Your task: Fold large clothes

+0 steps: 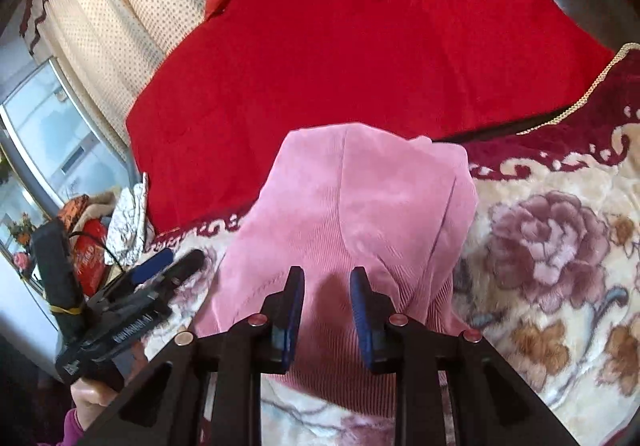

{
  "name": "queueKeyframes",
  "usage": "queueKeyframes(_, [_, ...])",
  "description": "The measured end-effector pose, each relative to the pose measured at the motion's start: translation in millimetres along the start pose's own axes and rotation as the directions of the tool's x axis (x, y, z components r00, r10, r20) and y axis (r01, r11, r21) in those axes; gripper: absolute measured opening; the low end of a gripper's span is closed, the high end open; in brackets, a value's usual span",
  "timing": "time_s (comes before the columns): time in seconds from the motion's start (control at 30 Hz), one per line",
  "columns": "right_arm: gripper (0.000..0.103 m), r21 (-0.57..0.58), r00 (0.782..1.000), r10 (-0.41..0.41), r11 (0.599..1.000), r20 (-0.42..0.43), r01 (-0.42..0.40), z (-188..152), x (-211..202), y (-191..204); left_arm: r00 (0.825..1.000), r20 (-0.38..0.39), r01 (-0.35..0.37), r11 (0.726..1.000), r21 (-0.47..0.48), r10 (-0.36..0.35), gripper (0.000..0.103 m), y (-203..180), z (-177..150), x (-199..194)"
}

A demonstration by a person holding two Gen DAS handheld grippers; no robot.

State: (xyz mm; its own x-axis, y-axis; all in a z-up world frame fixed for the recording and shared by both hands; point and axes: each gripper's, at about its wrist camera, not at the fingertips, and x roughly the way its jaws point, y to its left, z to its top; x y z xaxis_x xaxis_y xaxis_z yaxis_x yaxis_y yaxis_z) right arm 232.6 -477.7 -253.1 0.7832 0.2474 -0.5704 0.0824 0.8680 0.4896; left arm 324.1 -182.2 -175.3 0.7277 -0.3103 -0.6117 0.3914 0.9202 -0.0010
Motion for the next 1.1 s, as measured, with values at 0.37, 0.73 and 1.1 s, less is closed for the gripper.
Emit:
queueKeyframes(0.37, [0.033, 0.128, 0.998, 0.049, 0.991, -0.034, -0.045, 9, 4, -29, 0.990, -0.073, 0.114, 0.987, -0.117, -0.122, 0.082, 20, 0, 26])
queueKeyframes(0.73, [0.093, 0.441, 0.988, 0.155, 0.887, -0.001, -0.139, -1, -1, -110, 0.857, -0.213, 0.415, 0.873, -0.256, -0.470, 0.089, 9, -5, 48])
queueKeyframes(1.1, [0.093, 0.426, 0.970, 0.220, 0.891, -0.098, -0.159, 5, 54, -113, 0.928, -0.204, 0.299, 0.949, -0.096, -0.313, 0.095, -21, -9, 53])
